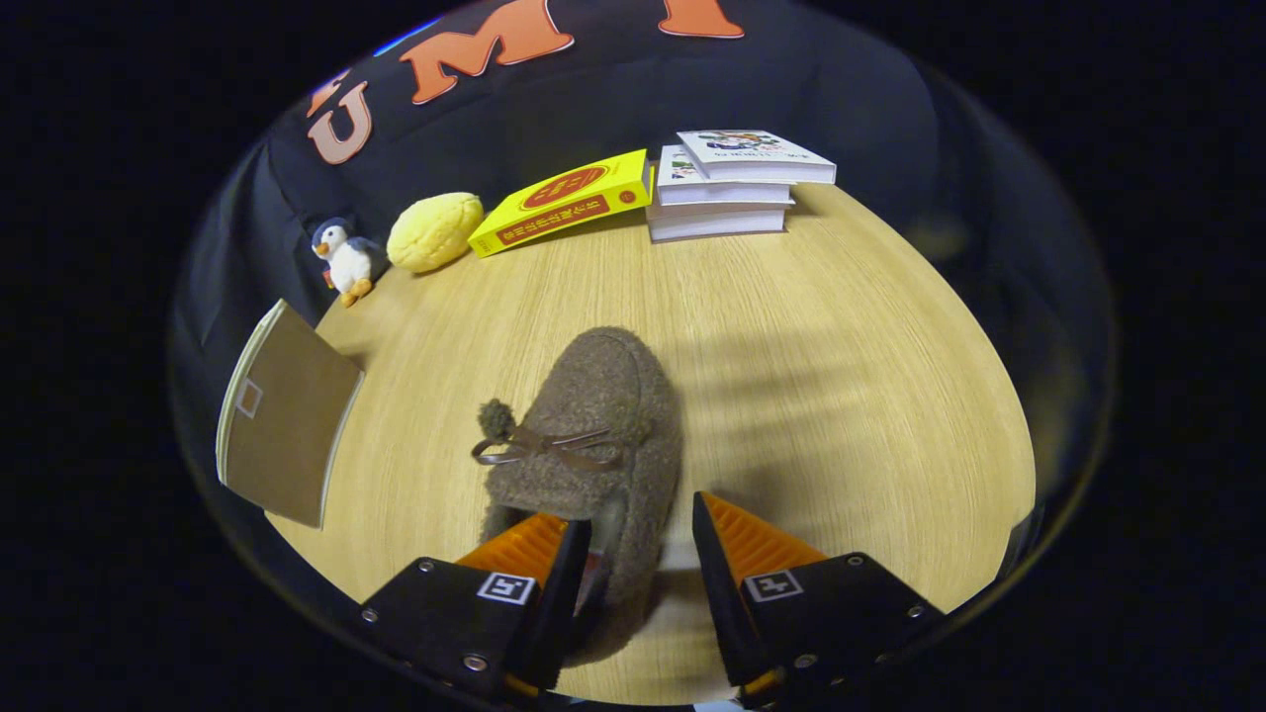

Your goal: Open the storage box then place both shoes into the box .Put the left shoe in first, then the right shoe, with the right side of both shoes facing outward in a uniform manner.

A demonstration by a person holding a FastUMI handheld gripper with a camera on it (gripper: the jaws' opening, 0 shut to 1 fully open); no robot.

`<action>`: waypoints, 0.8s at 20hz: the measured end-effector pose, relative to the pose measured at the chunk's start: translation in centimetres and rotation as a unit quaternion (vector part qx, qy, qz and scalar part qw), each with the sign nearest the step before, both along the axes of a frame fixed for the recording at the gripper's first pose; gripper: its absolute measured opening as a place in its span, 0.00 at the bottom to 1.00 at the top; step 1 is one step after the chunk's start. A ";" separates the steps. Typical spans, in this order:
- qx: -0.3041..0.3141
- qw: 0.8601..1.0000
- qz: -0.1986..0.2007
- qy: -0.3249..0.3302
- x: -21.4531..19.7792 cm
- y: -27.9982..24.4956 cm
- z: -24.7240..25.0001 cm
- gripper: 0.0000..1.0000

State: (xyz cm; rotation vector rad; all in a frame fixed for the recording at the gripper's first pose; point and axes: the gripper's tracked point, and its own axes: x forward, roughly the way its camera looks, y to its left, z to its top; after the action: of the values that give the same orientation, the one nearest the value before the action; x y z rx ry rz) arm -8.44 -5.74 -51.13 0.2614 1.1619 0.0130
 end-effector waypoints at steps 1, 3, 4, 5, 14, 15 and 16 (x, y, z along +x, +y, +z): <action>0.008 1.000 -0.010 0.003 0.3 0.2 -0.4 0.53; 0.013 1.000 -0.010 0.001 0.7 0.7 -1.0 0.47; 0.012 1.000 -0.006 -0.002 0.8 1.0 -1.1 0.44; 0.005 1.000 -0.007 -0.002 0.8 1.0 -1.2 0.40; -0.003 0.998 -0.064 -0.007 1.9 1.2 1.8 0.05; -0.005 0.997 -0.070 -0.013 2.4 1.7 3.0 0.05; -0.007 0.997 -0.071 -0.020 2.8 2.4 4.2 0.05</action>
State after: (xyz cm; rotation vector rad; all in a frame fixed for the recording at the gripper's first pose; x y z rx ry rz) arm -5.61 -3.35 -46.98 0.3296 1.1020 -0.1132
